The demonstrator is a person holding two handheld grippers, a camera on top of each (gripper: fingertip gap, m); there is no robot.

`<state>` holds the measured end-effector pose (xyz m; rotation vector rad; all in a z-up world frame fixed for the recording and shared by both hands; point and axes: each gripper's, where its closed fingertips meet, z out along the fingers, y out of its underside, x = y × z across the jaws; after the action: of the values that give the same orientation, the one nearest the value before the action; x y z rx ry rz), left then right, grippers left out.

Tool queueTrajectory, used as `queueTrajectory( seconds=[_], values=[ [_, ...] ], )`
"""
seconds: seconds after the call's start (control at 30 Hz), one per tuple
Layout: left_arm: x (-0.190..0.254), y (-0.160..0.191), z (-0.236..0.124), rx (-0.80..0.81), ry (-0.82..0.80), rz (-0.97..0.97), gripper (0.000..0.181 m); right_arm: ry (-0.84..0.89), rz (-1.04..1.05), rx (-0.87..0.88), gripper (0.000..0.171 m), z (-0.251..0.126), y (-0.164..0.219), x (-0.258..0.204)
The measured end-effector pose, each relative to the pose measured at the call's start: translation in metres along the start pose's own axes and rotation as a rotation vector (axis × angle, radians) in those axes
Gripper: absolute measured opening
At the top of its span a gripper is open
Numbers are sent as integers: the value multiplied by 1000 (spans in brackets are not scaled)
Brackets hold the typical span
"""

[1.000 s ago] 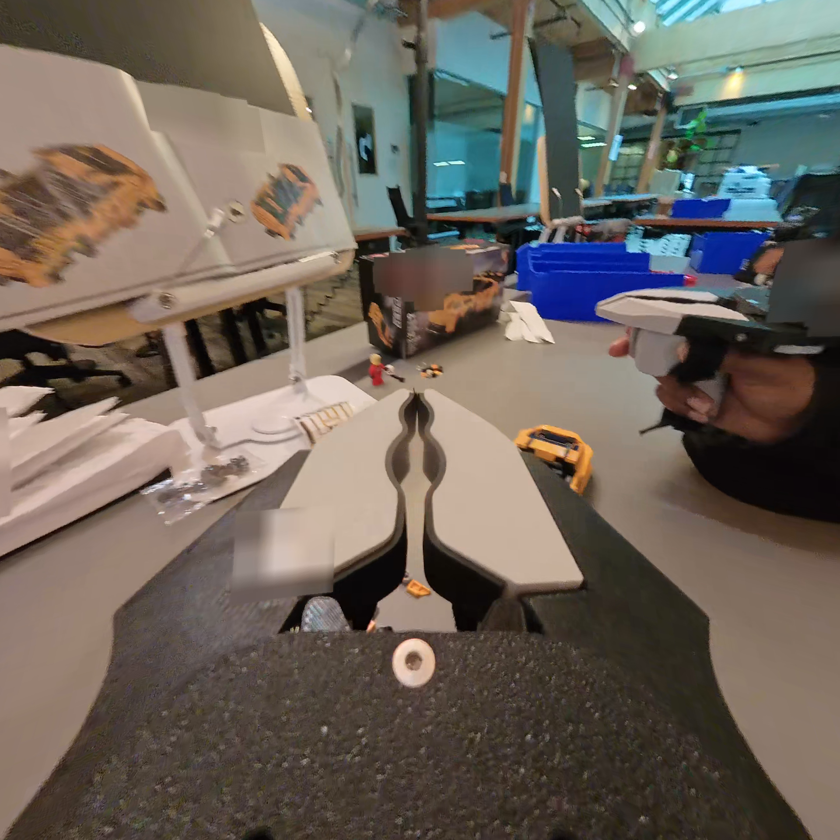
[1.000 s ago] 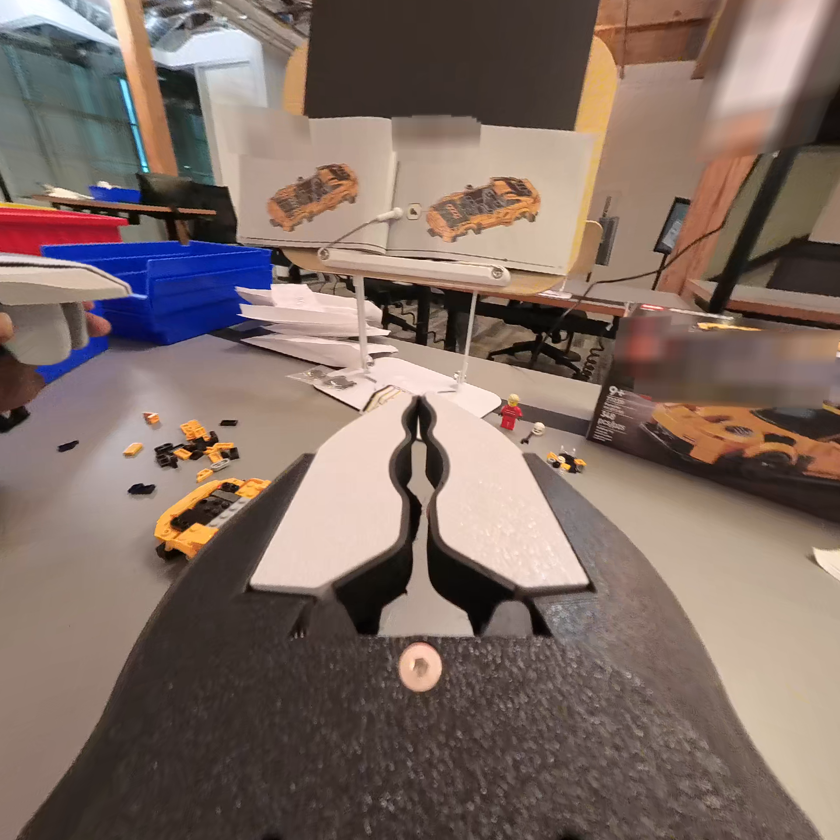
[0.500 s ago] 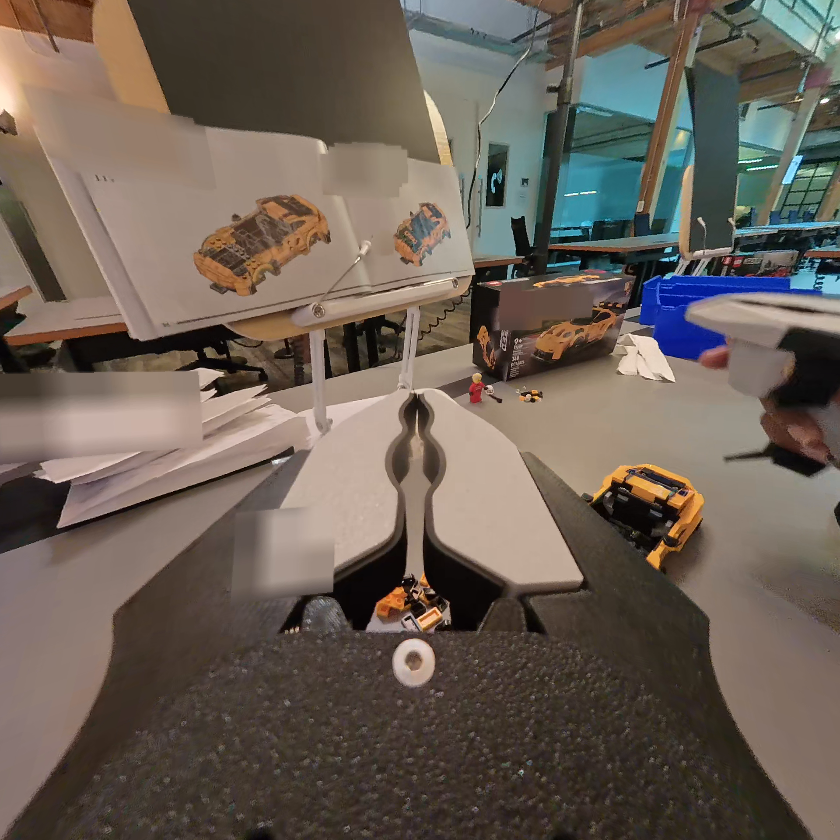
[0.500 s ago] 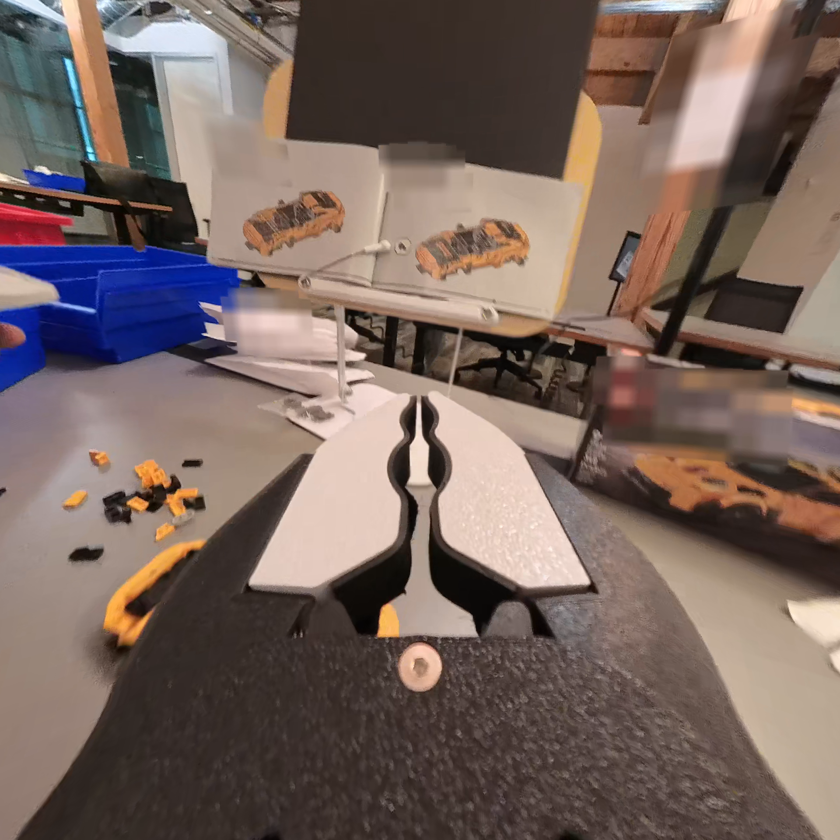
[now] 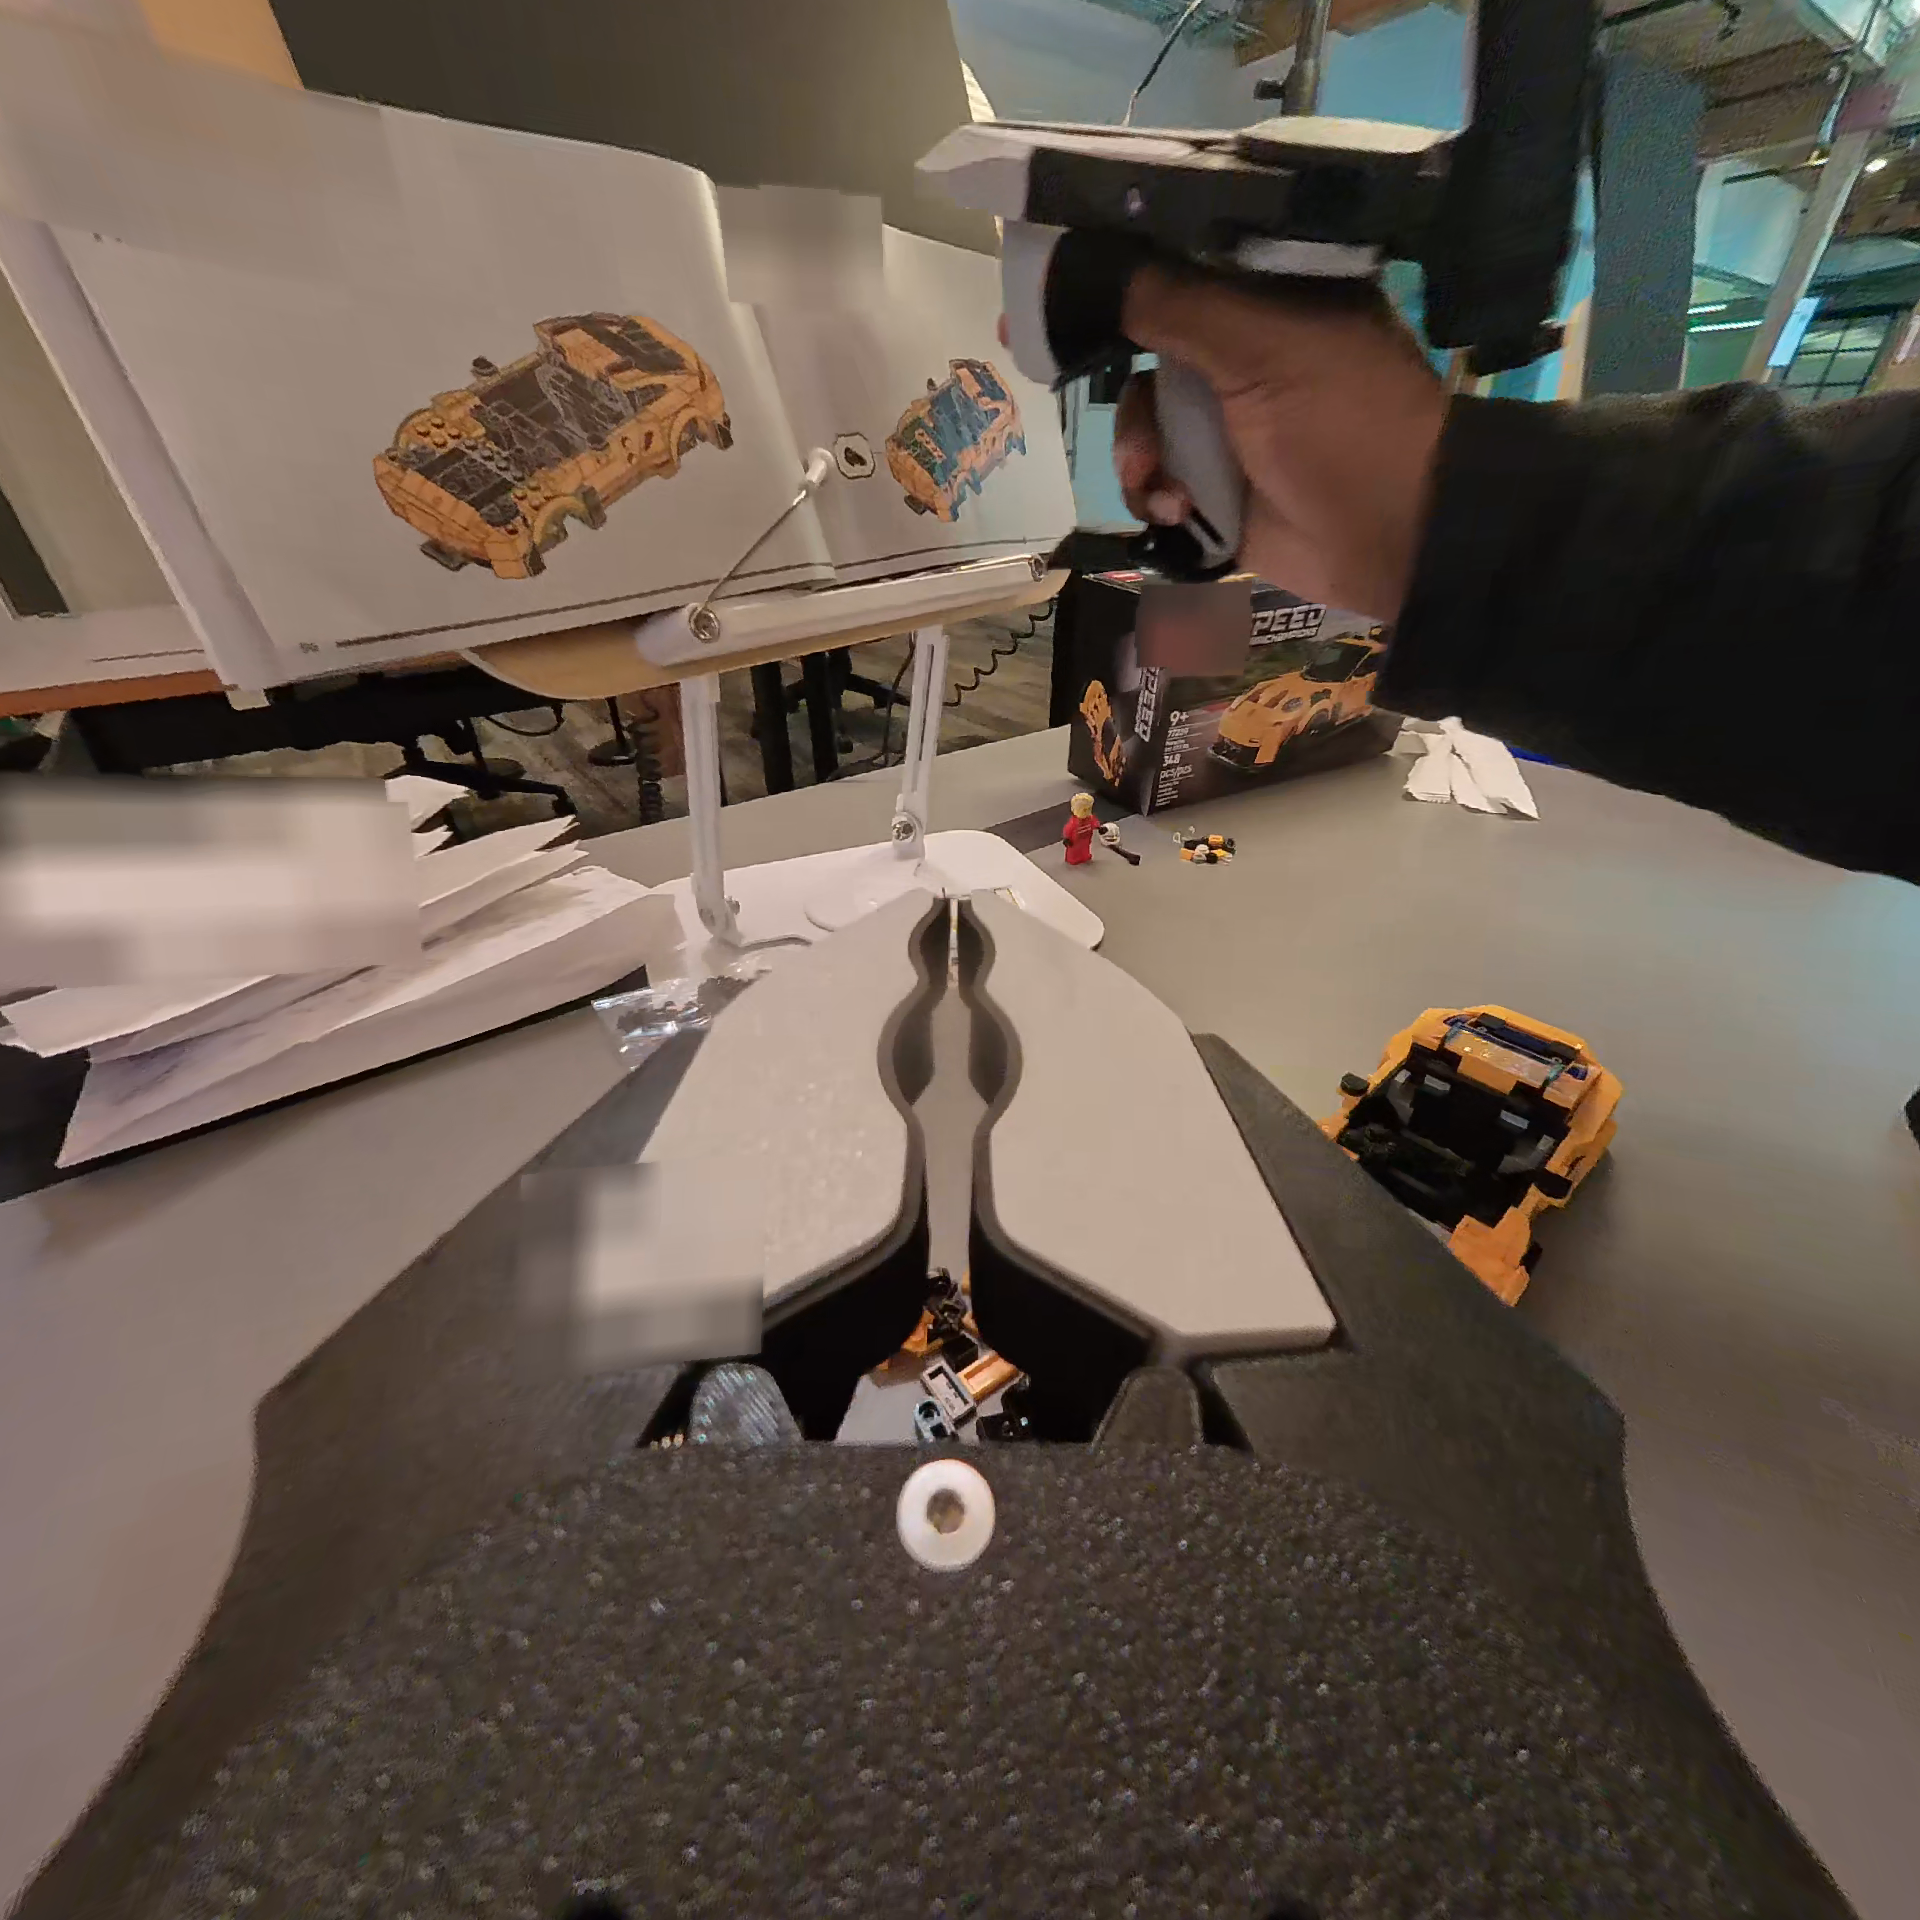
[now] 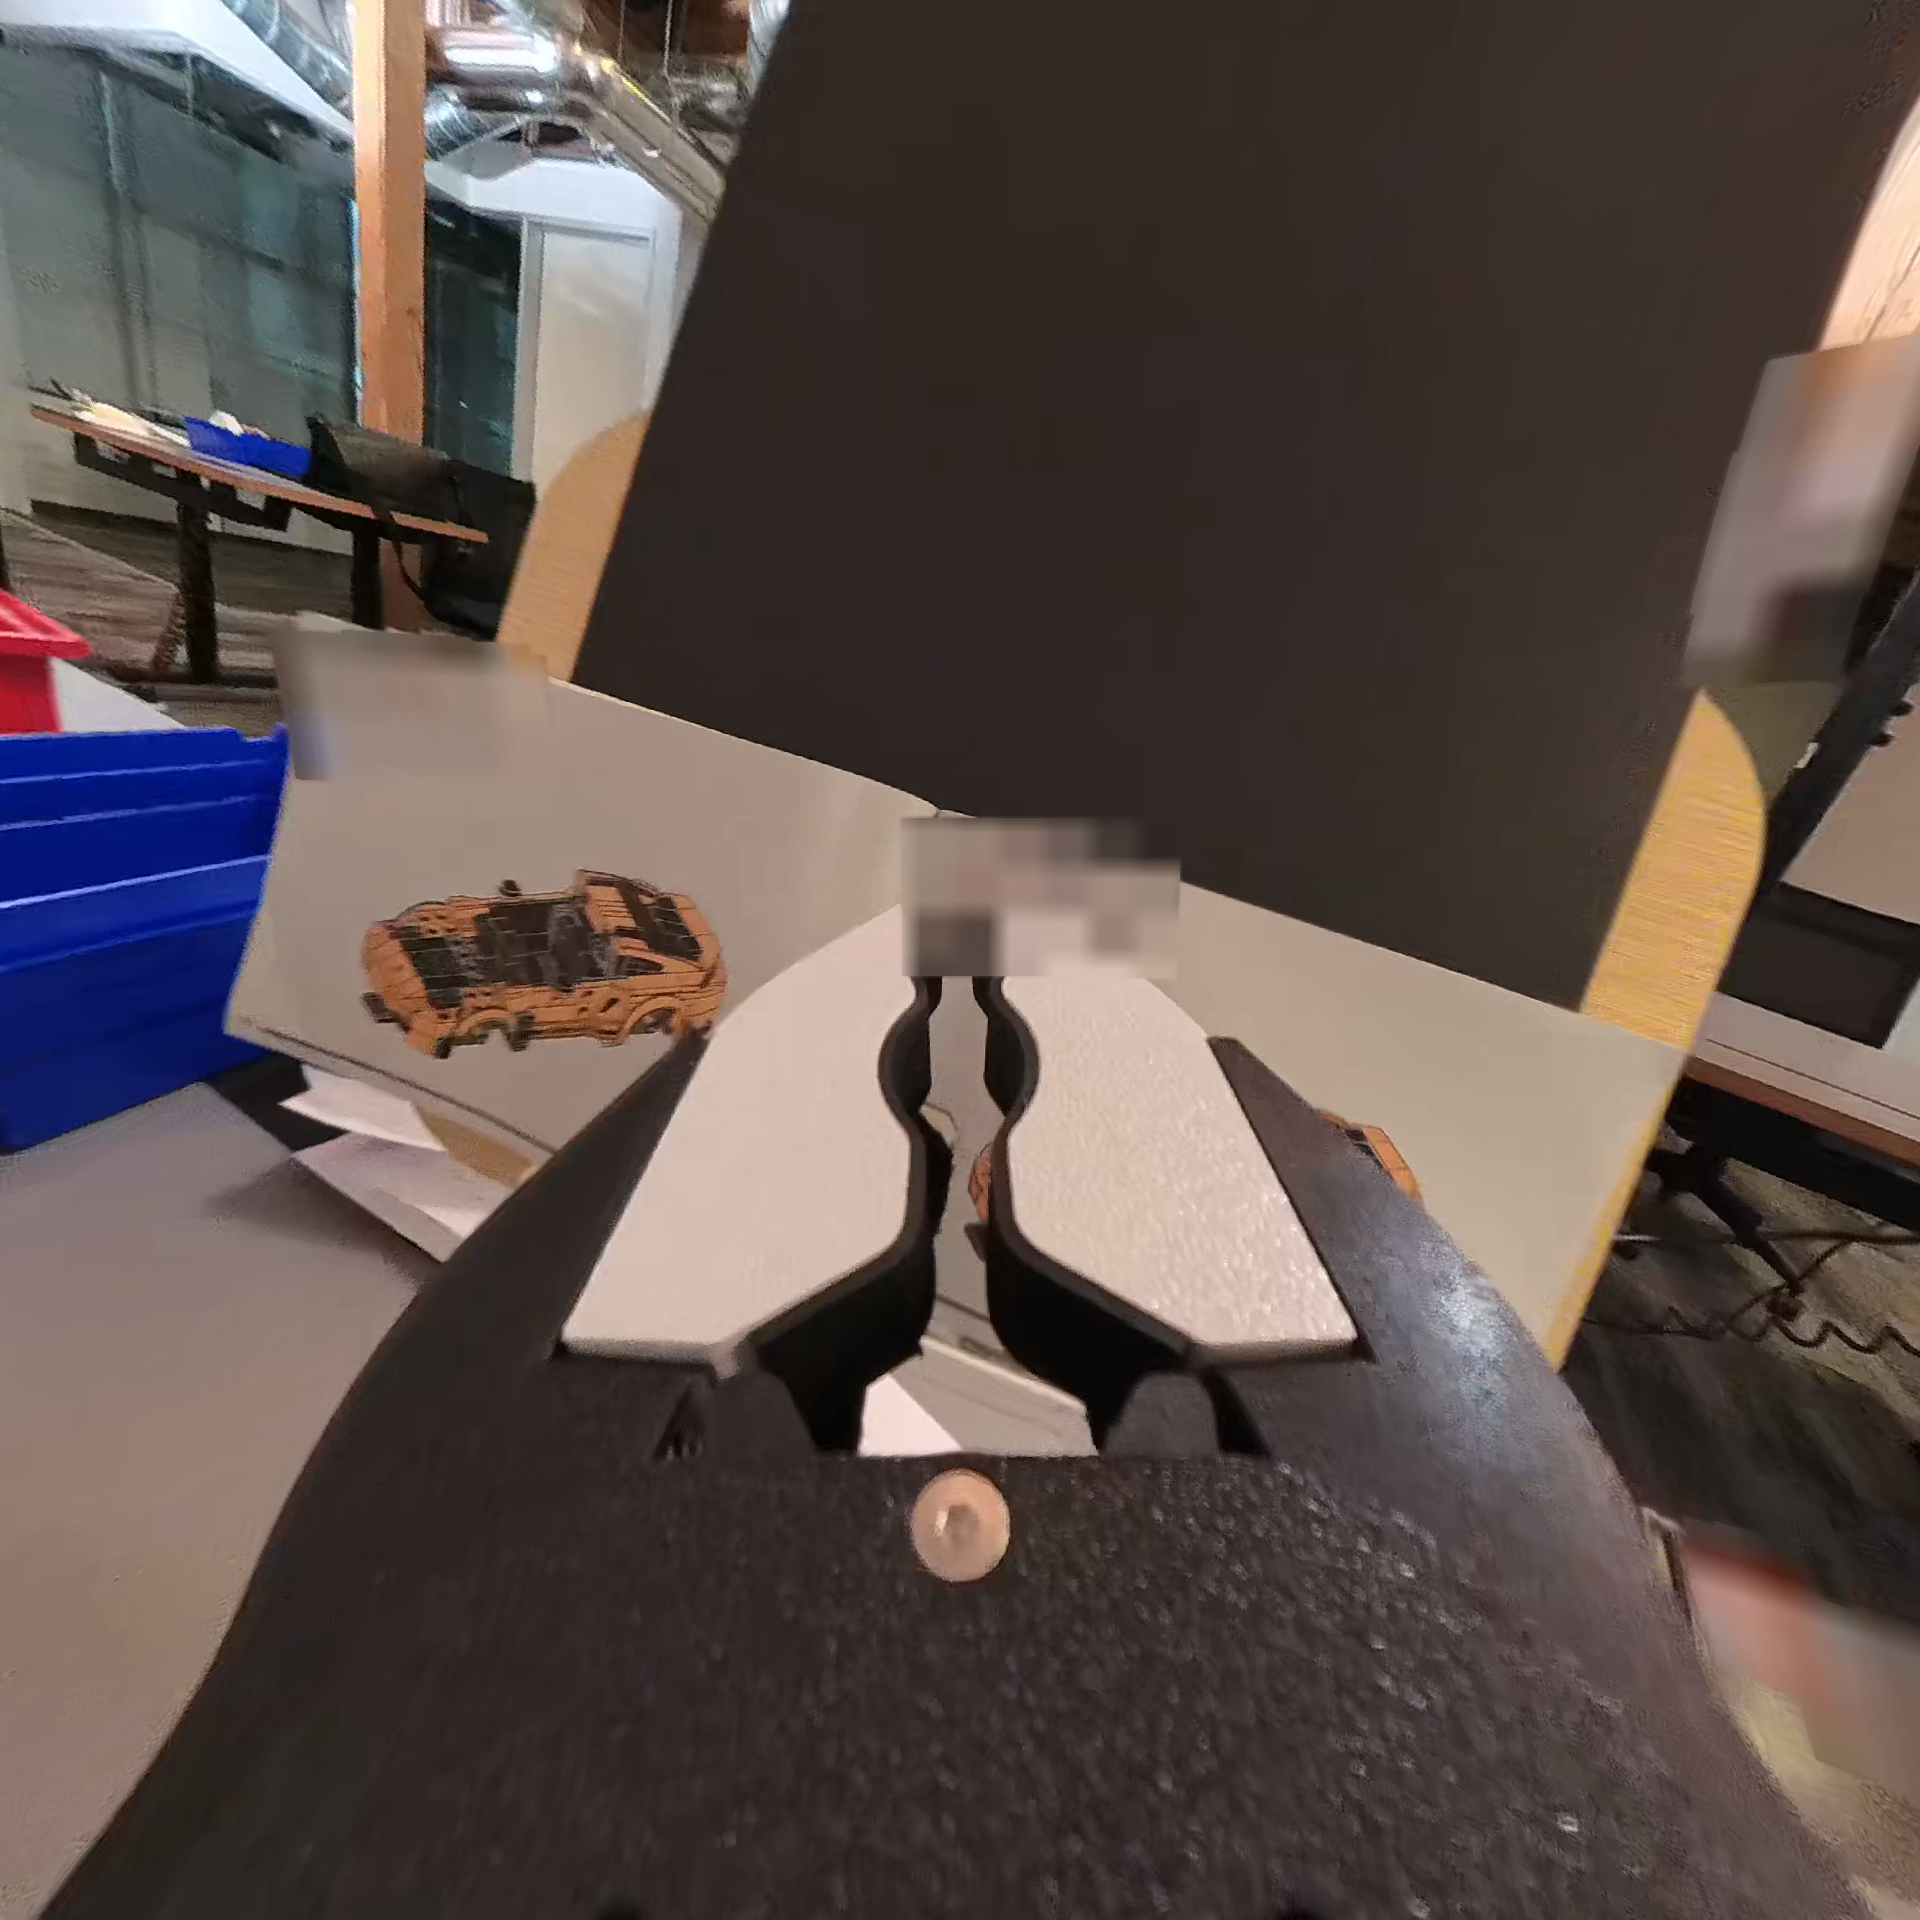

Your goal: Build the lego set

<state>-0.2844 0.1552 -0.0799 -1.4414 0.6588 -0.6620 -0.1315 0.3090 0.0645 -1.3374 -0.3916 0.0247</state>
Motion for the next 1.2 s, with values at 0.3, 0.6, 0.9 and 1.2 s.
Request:
queueTrajectory(
  seconds=[0.3, 0.6, 0.9, 1.2],
  values=[
    [0, -4, -2, 15, 33, -53, 1, 45, -27, -29, 4, 21, 23, 25],
    [7, 2, -2, -30, 75, -86, 0, 0, 2, -8, 3, -19, 28, 28],
    [26, -10, -8, -10, 145, -46, 0, -193, 213, -142, 10, -160, 72, -3],
    [15, -59, -63, 28, 41, 26, 0, -126, 337, -193, 0, -249, 113, 8]
  ],
)
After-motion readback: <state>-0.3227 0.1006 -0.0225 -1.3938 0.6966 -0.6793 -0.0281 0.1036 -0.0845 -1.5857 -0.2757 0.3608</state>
